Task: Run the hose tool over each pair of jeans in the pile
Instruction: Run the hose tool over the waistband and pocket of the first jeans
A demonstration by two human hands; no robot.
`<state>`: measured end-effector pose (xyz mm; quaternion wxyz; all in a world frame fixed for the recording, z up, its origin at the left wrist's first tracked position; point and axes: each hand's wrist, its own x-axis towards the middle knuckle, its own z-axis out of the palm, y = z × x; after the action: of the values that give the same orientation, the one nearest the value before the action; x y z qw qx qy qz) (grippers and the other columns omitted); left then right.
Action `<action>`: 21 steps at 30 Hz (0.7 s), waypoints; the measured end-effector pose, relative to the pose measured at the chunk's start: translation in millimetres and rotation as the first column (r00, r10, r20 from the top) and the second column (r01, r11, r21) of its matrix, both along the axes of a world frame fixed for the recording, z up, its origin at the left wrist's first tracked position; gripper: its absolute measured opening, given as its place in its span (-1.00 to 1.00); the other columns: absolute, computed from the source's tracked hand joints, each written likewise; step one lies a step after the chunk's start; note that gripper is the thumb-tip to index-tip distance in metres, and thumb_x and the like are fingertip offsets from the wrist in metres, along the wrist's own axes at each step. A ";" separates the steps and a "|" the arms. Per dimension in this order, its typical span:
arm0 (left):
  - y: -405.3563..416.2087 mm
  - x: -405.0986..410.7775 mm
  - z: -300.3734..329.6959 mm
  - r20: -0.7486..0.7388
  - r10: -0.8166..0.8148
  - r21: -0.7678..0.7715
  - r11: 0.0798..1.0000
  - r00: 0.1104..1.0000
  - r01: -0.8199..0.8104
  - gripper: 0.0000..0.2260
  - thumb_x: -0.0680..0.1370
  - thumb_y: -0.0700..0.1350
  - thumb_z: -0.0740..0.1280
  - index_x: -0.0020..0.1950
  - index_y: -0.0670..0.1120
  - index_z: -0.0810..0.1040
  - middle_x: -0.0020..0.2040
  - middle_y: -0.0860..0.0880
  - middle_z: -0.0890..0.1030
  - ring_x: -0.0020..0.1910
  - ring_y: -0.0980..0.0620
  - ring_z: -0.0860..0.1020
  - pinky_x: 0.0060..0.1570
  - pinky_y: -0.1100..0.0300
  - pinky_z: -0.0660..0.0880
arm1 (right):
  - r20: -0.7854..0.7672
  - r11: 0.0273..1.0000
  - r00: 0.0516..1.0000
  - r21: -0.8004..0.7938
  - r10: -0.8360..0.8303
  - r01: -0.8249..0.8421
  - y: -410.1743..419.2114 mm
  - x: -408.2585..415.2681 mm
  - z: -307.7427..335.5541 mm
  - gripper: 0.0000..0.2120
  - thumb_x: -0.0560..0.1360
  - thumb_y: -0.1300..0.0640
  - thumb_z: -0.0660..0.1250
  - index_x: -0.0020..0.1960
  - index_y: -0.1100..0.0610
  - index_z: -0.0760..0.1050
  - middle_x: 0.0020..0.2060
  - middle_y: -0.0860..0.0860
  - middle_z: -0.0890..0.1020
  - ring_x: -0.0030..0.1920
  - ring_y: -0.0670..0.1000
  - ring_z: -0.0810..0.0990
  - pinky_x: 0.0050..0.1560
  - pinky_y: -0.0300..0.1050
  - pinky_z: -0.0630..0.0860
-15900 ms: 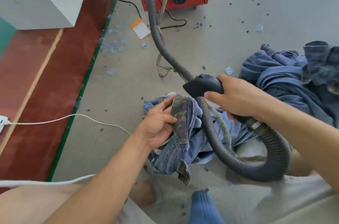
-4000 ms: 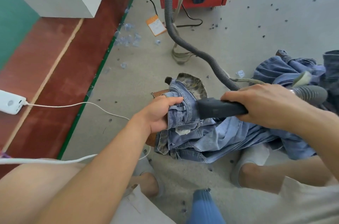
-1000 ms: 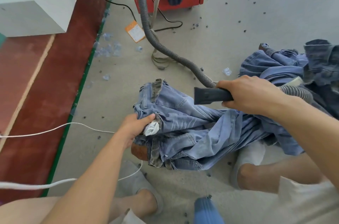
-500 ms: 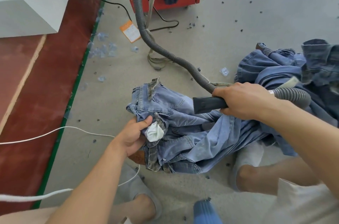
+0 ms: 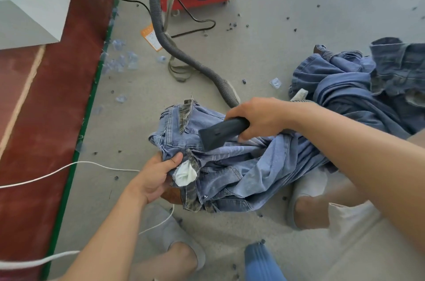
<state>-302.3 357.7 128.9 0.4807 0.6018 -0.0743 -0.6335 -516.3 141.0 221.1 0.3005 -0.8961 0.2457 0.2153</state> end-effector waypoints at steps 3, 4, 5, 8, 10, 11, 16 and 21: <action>1.4 1.8 -0.2 -0.013 -0.004 -0.013 1.000 1.000 0.004 -0.70 0.50 -0.22 0.35 0.24 -0.09 0.58 0.14 -0.13 0.72 0.04 -0.08 0.71 0.09 -0.01 0.65 | 0.014 0.995 0.998 -0.075 -0.068 0.068 -12.6 -6.6 4.3 -0.68 0.51 0.03 0.46 0.22 -0.17 0.52 -0.08 -0.13 0.65 -0.09 -0.05 0.59 -0.02 0.04 0.58; 1.7 2.2 0.0 -0.013 -0.003 -0.015 1.000 1.000 0.002 -0.70 0.50 -0.22 0.35 0.24 -0.09 0.59 0.14 -0.13 0.72 0.05 -0.08 0.71 0.10 -0.02 0.65 | 0.000 0.989 0.996 -0.121 -0.086 0.085 -17.9 -10.4 3.9 -0.68 0.51 0.05 0.45 0.22 -0.17 0.52 -0.08 -0.12 0.65 -0.08 -0.02 0.60 -0.01 0.06 0.59; 0.9 2.1 0.1 -0.012 -0.004 -0.015 1.000 1.000 0.004 -0.69 0.50 -0.22 0.35 0.24 -0.09 0.59 0.15 -0.13 0.72 0.05 -0.08 0.71 0.12 -0.03 0.64 | -0.022 0.981 0.995 -0.168 -0.097 0.092 -22.3 -15.3 2.8 -0.68 0.51 0.07 0.44 0.21 -0.18 0.52 -0.09 -0.12 0.64 -0.09 0.00 0.59 -0.02 0.05 0.58; 1.3 2.3 1.3 -0.010 -0.002 -0.021 1.000 1.000 0.002 -0.66 0.48 -0.21 0.36 0.26 -0.10 0.57 0.15 -0.12 0.72 0.07 -0.08 0.70 0.15 -0.02 0.61 | -0.119 0.951 0.992 -0.309 -0.039 0.001 -20.9 -22.8 -8.4 -0.70 0.53 0.06 0.39 0.21 -0.21 0.49 -0.14 -0.17 0.59 -0.10 -0.01 0.57 -0.01 0.00 0.51; 1.3 1.4 1.9 -0.010 -0.005 -0.029 1.000 1.000 0.004 -0.65 0.48 -0.21 0.36 0.28 -0.12 0.56 0.14 -0.12 0.72 0.07 -0.07 0.70 0.11 0.02 0.64 | -0.141 0.941 0.990 -0.332 0.022 -0.068 -9.6 -20.7 -18.2 -0.71 0.54 0.04 0.36 0.21 -0.23 0.48 -0.11 -0.17 0.58 -0.06 -0.01 0.58 0.04 -0.01 0.47; 1.2 1.2 2.1 -0.009 -0.005 -0.031 1.000 1.000 0.005 -0.65 0.49 -0.22 0.35 0.28 -0.12 0.56 0.14 -0.12 0.72 0.06 -0.07 0.71 0.09 0.03 0.64 | -0.128 0.948 0.991 -0.309 0.043 -0.081 -2.6 -17.9 -21.6 -0.71 0.54 0.03 0.35 0.22 -0.23 0.48 -0.12 -0.18 0.58 -0.05 0.00 0.59 0.04 -0.01 0.48; 1.5 5.7 0.1 -0.001 -0.007 0.003 1.000 1.000 0.007 -0.76 0.60 -0.26 0.30 0.24 -0.10 0.59 0.14 -0.14 0.72 0.04 -0.09 0.71 0.07 -0.02 0.64 | 0.059 0.989 0.998 -0.146 0.022 -0.013 22.6 -2.0 -17.5 -0.70 0.54 -0.10 0.38 0.26 -0.27 0.48 -0.08 -0.20 0.64 -0.07 -0.03 0.59 -0.05 -0.03 0.49; -5.6 5.6 6.4 0.026 -0.024 0.031 0.999 0.999 0.024 -0.73 0.54 -0.13 0.38 0.24 -0.08 0.61 0.12 -0.11 0.73 0.04 -0.09 0.71 -0.11 0.06 0.68 | 0.238 0.973 0.952 -0.079 -0.191 0.215 7.7 -7.4 13.2 -0.64 0.54 0.00 0.44 0.31 -0.19 0.48 -0.07 -0.13 0.66 -0.08 0.02 0.62 -0.02 0.04 0.58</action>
<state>-296.7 352.1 135.3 0.4628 0.6165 -0.0782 -0.6322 -523.7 148.6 234.3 0.3001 -0.8993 0.3113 0.0656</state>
